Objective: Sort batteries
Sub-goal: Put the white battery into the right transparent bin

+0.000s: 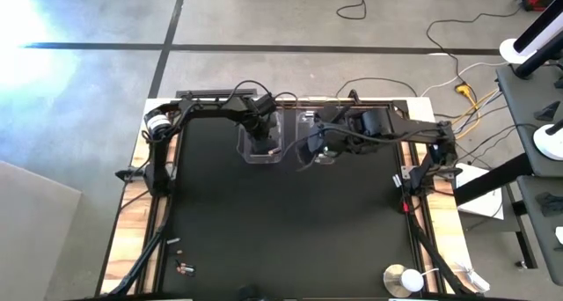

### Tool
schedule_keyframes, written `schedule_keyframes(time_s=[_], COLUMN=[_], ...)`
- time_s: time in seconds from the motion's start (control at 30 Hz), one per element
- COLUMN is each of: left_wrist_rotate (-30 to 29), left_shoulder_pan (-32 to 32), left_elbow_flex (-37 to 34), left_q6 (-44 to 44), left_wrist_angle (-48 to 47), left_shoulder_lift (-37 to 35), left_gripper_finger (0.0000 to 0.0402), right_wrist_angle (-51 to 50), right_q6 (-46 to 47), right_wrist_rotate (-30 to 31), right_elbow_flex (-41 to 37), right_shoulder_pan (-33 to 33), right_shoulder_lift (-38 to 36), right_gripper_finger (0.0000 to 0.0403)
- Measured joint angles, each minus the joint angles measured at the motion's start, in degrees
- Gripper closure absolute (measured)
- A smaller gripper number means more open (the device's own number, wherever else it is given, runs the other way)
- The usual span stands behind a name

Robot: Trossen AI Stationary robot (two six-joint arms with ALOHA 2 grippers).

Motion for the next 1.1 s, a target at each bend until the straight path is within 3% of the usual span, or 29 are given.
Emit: schedule_keyframes(time_s=[0.13, 0.4, 0.5, 0.67, 0.87, 1.1], left_wrist_rotate=[0.51, 1.09, 5.47, 12.68, 12.64, 12.65], left_shoulder_pan=[-0.17, -0.09, -0.09, -0.13, -0.2, -0.22], left_elbow_flex=[0.72, 1.68, 1.32, -2.53, -10.45, -20.15], left_q6=[0.89, -0.01, -0.44, -4.05, -6.84, -8.88], left_wrist_angle=[-0.22, -1.29, -2.49, -1.76, 0.56, 6.52], left_shoulder_lift=[-2.79, -13.61, -18.43, -26.21, -35.83, -44.71], left_gripper_finger=[0.0286, 0.0223, 0.0203, 0.019, 0.0189, 0.0189], right_wrist_angle=[-5.56, -3.5, -0.81, 11.14, 21.98, 27.11], right_q6=[4.32, 1.42, 0.12, -3.86, -3.82, -3.2], right_wrist_rotate=[0.06, -3.05, -6.88, -13.13, -18.49, -19.97], right_elbow_flex=[-1.3, -17.98, -25.35, -36.32, -45.57, -48.72], right_shoulder_pan=[-7.33, -27.01, -33.68, -42.21, -51.2, -58.26], right_shoulder_lift=[-0.33, -4.47, -4.84, -4.55, -4.2, -4.2], right_gripper_finger=[0.0183, 0.0183, 0.0183, 0.0183, 0.0183, 0.0184])
